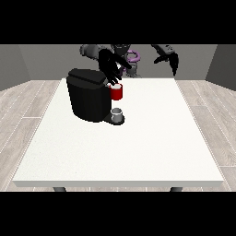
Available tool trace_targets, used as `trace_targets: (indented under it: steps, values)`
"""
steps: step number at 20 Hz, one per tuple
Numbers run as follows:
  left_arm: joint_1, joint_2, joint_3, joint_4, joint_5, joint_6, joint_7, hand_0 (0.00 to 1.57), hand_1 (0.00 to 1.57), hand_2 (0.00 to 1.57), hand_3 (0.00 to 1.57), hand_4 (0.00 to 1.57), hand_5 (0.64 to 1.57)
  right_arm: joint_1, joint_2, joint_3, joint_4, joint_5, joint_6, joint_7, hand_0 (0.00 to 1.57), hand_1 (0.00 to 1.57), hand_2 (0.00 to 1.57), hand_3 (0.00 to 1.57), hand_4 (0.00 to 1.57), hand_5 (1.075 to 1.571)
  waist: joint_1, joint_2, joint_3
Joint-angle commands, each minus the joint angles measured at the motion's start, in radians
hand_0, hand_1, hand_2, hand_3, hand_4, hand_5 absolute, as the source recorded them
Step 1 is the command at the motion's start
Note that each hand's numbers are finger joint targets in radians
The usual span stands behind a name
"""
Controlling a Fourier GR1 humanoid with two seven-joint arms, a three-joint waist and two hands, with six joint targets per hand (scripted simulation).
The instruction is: Insert the coffee pod into the coffee machine and close the lid
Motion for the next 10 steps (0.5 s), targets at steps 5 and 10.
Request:
trace_targets:
  steps: [5,10]
  values:
    - [-0.093,-0.023,-0.025,0.007,0.011,-0.019,0.000,0.00,0.00,0.00,0.00,0.25,1.571,-0.157,0.055,0.033,-0.088,-0.024,0.033,-0.127,0.00,0.00,0.00,0.00,0.00,1.571,0.169,0.097,-0.0389]
    - [-0.128,0.015,-0.005,-0.009,0.044,-0.064,0.031,0.00,0.00,0.00,0.00,0.31,1.571,-0.173,0.080,0.008,-0.068,-0.046,0.016,-0.191,0.00,0.00,0.00,0.00,0.00,1.571,0.186,0.117,-0.0397]
